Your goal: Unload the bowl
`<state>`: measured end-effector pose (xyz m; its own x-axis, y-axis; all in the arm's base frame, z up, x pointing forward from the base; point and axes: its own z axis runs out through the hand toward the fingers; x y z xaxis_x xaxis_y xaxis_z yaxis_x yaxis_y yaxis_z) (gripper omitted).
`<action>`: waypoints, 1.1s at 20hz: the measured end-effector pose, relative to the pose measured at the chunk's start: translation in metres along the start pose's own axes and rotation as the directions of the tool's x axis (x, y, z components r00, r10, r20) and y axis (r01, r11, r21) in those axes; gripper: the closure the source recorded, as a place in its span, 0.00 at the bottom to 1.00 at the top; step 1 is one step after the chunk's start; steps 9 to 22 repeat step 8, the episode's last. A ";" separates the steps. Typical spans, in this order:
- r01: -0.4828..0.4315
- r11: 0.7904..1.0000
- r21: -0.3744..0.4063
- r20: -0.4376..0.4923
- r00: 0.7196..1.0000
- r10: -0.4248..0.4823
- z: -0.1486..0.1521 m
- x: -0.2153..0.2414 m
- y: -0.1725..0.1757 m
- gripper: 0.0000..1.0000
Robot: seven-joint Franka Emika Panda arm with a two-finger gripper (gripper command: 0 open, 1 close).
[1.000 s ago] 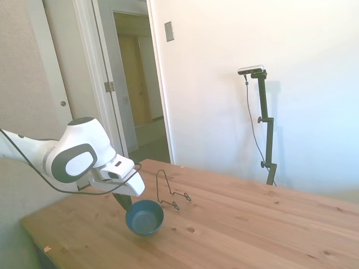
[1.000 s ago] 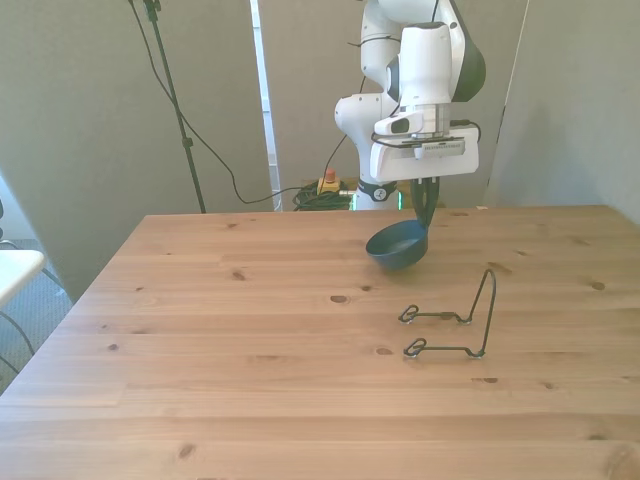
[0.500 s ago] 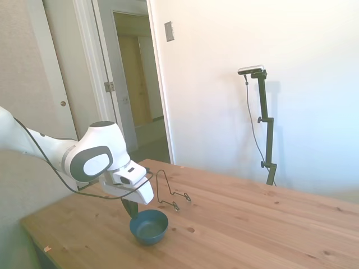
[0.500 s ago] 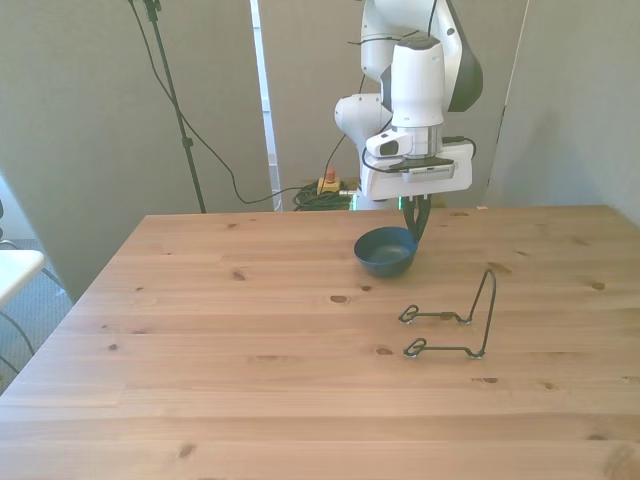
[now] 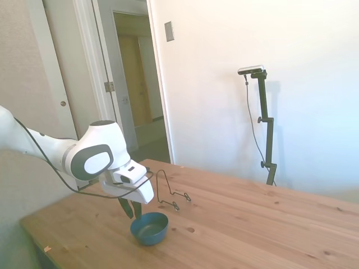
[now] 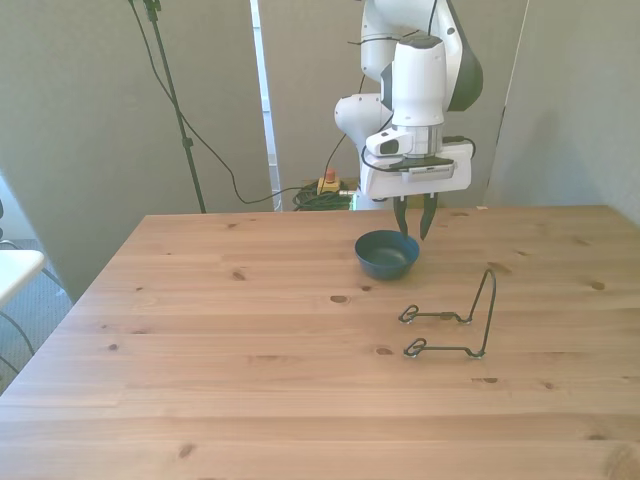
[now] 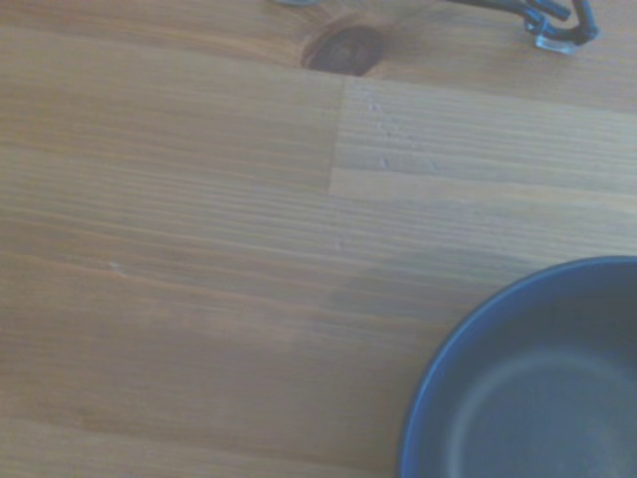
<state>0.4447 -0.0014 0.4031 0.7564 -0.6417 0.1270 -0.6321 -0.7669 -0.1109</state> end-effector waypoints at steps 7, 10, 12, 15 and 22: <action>-0.089 0.996 -0.026 -0.056 0.995 0.087 -0.025 -0.017 -0.002 0.00; -0.098 0.995 -0.027 -0.058 0.994 0.096 -0.029 -0.019 -0.002 0.00; -0.098 0.995 -0.027 -0.058 0.994 0.096 -0.029 -0.019 -0.002 0.00; -0.098 0.995 -0.027 -0.058 0.994 0.096 -0.029 -0.019 -0.002 0.00; -0.098 0.995 -0.027 -0.058 0.994 0.096 -0.029 -0.019 -0.002 0.00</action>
